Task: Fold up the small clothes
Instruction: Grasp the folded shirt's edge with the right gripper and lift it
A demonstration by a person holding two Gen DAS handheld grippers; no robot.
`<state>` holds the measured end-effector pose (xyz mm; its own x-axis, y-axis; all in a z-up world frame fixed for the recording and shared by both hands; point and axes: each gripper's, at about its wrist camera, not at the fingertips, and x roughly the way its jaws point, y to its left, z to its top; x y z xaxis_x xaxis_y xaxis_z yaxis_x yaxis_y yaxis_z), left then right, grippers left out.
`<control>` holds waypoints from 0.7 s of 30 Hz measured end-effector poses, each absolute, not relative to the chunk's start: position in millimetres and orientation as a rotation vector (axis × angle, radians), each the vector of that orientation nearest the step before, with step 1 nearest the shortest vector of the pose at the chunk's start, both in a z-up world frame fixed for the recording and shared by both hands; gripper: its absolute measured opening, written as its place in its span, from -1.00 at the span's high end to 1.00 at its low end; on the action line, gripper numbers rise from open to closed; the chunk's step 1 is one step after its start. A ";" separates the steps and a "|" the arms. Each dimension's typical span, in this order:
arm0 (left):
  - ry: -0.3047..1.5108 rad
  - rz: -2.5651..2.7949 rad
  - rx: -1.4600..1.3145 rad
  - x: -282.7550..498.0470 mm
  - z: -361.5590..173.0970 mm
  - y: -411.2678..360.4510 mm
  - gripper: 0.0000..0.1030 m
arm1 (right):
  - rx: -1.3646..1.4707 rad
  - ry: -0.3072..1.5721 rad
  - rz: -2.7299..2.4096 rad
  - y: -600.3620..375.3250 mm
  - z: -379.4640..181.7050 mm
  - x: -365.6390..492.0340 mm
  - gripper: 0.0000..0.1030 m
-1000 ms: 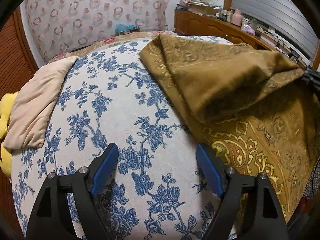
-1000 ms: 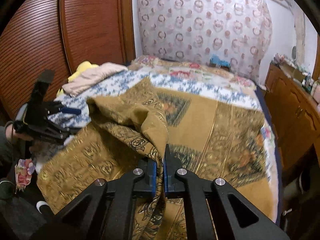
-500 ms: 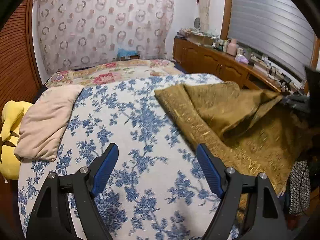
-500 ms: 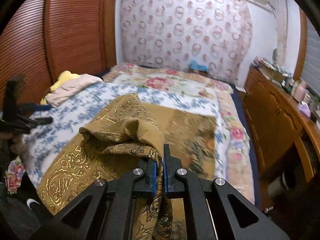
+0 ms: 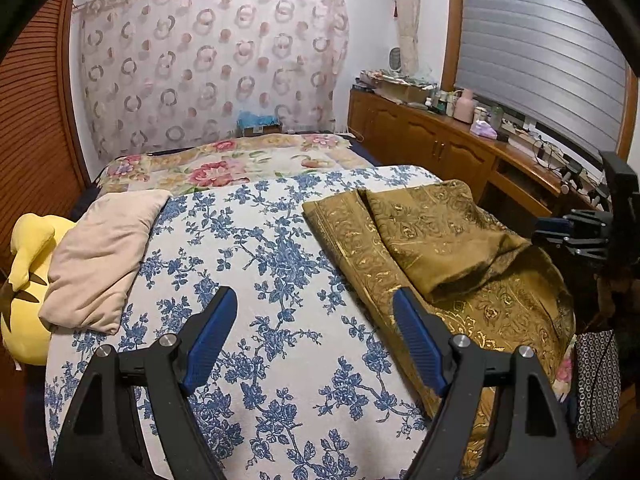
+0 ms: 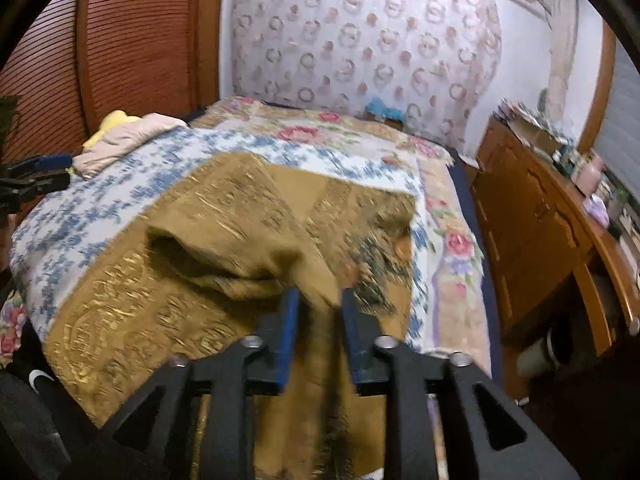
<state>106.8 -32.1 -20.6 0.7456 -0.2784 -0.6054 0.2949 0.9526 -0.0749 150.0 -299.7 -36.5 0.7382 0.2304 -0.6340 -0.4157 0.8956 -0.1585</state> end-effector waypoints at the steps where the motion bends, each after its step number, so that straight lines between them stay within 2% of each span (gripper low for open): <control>1: 0.657 -0.315 0.028 106.4 -20.3 -32.1 -0.58 | -0.303 0.644 0.379 -294.9 -34.1 149.0 0.34; 5: 0.653 -0.309 0.039 104.6 -20.0 -33.2 -0.58 | -0.321 0.639 0.436 -281.5 -28.7 150.2 0.26; 21: 0.685 -0.326 0.020 101.4 -33.3 -31.8 -0.58 | -0.458 0.776 0.659 -210.8 -62.9 187.0 0.25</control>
